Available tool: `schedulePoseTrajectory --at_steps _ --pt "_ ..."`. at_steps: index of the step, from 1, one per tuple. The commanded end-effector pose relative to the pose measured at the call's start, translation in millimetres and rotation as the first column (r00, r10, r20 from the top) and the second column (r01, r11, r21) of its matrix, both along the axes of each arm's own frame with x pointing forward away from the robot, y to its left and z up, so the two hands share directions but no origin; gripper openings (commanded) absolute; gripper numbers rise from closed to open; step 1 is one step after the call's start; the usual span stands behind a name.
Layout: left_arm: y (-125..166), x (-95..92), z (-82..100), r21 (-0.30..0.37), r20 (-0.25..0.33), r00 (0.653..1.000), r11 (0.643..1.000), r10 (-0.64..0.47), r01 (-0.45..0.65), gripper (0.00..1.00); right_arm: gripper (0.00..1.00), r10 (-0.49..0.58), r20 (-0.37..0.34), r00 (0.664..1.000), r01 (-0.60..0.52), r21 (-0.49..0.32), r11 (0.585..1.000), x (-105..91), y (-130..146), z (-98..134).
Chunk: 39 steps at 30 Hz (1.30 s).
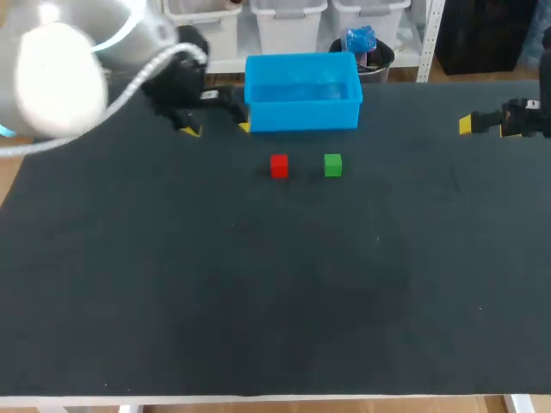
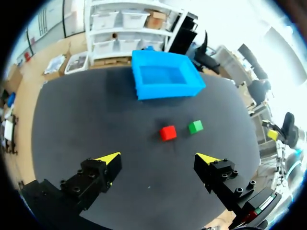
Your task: Use the left arm to pick the red cube and place it into the blue plastic box first, then use the right arm to grasp the green cube and put it into the same blue plastic box after the first action is fully finished.
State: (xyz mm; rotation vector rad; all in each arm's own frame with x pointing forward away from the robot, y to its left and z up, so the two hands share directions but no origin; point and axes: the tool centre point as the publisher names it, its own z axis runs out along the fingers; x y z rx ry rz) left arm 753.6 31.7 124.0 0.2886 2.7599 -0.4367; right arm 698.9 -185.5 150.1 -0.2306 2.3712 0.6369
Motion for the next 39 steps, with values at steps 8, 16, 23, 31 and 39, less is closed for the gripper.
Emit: schedulePoseTrajectory --at_steps 8,16,23,31,39 --pt "-37 32.4 -10.7 0.166 -0.069 0.993 0.983 0.096 -0.083 1.00 1.00 0.000 -0.001 1.000 0.000 -0.001 1.000 0.6 0 0" --pt "-37 32.4 -10.7 0.166 -0.069 0.993 0.983 0.096 -0.083 1.00 1.00 0.000 -0.001 1.000 0.000 -0.001 1.000 0.6 0 0" --pt "-37 32.4 -10.7 0.166 -0.069 0.993 0.983 0.096 -0.083 1.00 1.00 0.000 -0.001 1.000 0.000 -0.001 1.000 0.6 0 0" --pt "-57 34.5 -32.1 0.215 -0.089 0.984 0.968 0.153 -0.131 1.00 1.00 0.000 -0.001 1.000 0.000 -0.001 1.000 0.6 0 0" --pt "-78 39.1 -60.5 0.233 -0.091 0.977 0.958 0.192 -0.166 1.00 1.00 0.000 -0.001 1.000 0.000 -0.001 1.000 0.6 0 0"
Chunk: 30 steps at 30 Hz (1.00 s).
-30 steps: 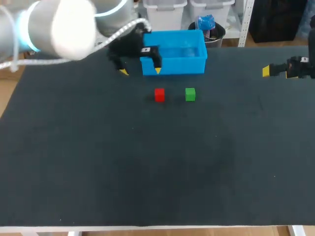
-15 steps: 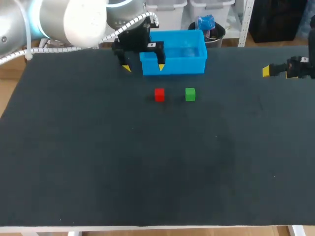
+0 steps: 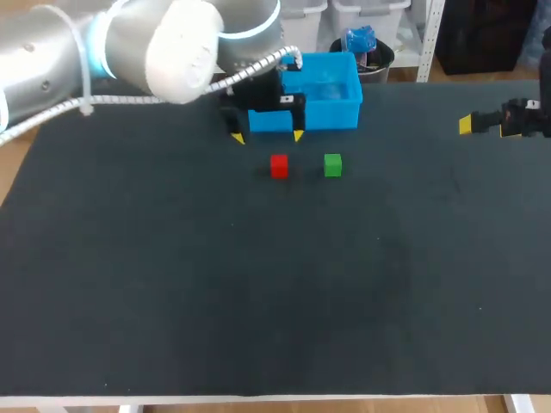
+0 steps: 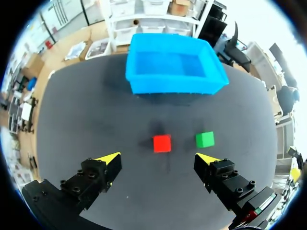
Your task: Use the left arm to pick the red cube and place it into the blue plastic box first, then use the right arm to grasp the green cube and put it into the same blue plastic box after the first action is fully finished.
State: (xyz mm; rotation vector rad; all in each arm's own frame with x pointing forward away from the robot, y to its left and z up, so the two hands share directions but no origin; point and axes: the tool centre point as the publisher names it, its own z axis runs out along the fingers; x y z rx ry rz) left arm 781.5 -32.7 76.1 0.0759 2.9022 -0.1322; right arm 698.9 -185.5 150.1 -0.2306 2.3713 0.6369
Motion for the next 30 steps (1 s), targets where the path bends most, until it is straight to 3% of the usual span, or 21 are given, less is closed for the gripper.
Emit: schedulePoseTrajectory --at_steps 1,13,30 --pt "-15 11.3 -15.2 0.024 -0.011 1.000 1.000 0.010 -0.010 1.00 1.00 0.000 0.000 1.000 0.000 -0.001 1.000 0.6 0 0" --pt "-12 12.8 -26.6 0.032 -0.010 1.000 0.999 0.026 -0.026 1.00 1.00 0.000 0.000 1.000 0.000 -0.001 1.000 0.6 0 0" --pt "-12 8.5 -68.6 0.033 -0.063 0.997 0.998 0.047 -0.045 1.00 1.00 0.000 0.000 1.000 0.000 -0.001 1.000 0.6 0 0"
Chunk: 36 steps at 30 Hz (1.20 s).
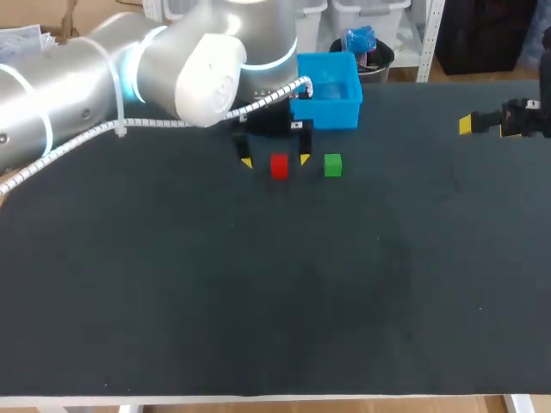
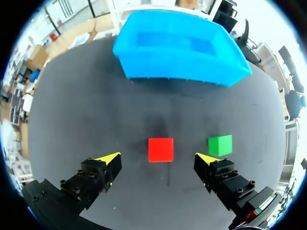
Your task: Use the left arm to pick the red cube and place it into the blue plastic box first, then use the right arm to grasp the green cube and put it into the same blue plastic box after the first action is fully finished.
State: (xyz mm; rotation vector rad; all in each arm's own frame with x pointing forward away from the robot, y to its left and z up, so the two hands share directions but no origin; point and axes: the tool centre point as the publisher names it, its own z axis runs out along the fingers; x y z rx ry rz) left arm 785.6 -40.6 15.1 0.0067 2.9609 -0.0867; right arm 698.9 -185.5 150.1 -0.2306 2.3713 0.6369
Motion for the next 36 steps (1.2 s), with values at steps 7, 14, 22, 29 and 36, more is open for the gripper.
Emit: schedulePoseTrajectory --at_steps 7,14,22,29,36 --pt "-5 5.2 -12.7 0.011 -0.009 1.000 1.000 -0.004 0.004 1.00 1.00 0.000 0.000 1.000 0.000 -0.001 1.000 0.6 0 0" --pt "-6 9.1 -14.6 0.009 -0.001 1.000 1.000 -0.017 0.017 1.00 1.00 0.000 0.000 1.000 0.000 -0.001 1.000 0.6 0 0" --pt "-5 11.2 -21.8 0.020 0.000 1.000 1.000 -0.018 0.018 0.00 1.00 0.000 0.000 1.000 0.000 -0.001 1.000 0.6 0 0" --pt "-5 12.2 -23.7 0.008 -0.002 1.000 1.000 -0.018 0.018 0.00 1.00 0.000 0.000 1.000 0.000 -0.001 1.000 0.6 0 0" --pt "-6 11.3 -22.9 0.019 0.002 0.999 0.999 -0.033 0.033 0.00 1.00 0.000 0.000 1.000 0.000 -0.001 1.000 0.6 0 0"
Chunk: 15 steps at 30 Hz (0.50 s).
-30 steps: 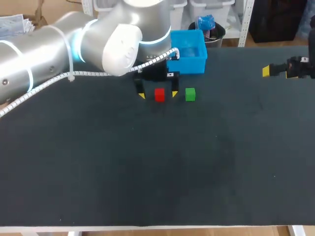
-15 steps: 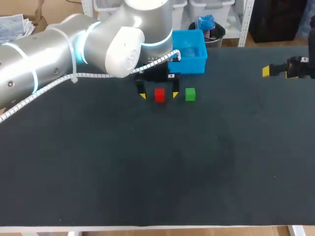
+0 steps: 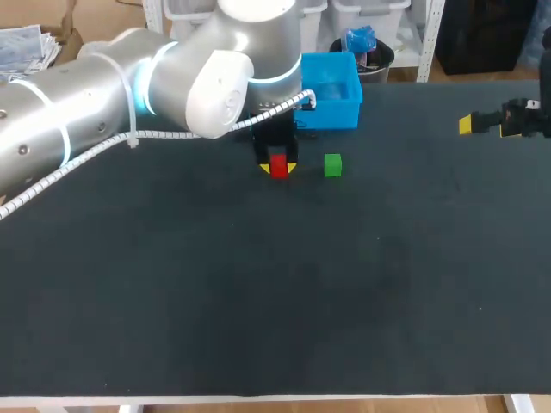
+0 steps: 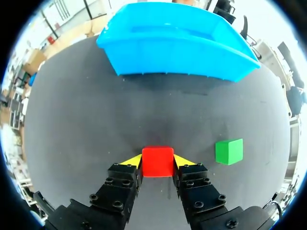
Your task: Use the left arm to pick the red cube and place it into the blue plastic box first, then use the right arm to grasp the green cube and put it into the same blue plastic box after the first action is fully finished.
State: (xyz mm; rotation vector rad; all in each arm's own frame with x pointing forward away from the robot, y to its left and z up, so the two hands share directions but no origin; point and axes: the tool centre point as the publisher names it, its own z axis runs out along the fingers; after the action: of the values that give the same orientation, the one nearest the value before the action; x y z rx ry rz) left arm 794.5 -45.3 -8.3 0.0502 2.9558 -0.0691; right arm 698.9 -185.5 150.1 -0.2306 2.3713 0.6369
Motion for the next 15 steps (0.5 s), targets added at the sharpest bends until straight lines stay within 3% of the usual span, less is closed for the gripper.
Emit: schedulePoseTrajectory --at_steps 1,7,11,15 --pt "-2 2.4 0.7 0.007 -0.003 1.000 1.000 -0.006 0.006 0.00 1.00 0.000 0.000 1.000 0.000 -0.001 1.000 0.6 0 0" --pt "-1 0.4 14.4 0.019 -0.001 1.000 1.000 -0.018 0.018 0.00 1.00 0.000 0.000 1.000 0.000 -0.001 1.000 0.6 0 0" --pt "0 1.9 45.6 -0.007 0.023 1.000 1.000 -0.021 0.021 0.00 1.00 0.000 0.000 1.000 0.000 -0.001 1.000 0.6 0 0" --pt "2 7.7 87.2 -0.021 0.096 0.995 0.999 -0.041 0.044 0.00 1.00 0.000 0.000 1.000 0.000 -0.001 1.000 0.6 0 0"
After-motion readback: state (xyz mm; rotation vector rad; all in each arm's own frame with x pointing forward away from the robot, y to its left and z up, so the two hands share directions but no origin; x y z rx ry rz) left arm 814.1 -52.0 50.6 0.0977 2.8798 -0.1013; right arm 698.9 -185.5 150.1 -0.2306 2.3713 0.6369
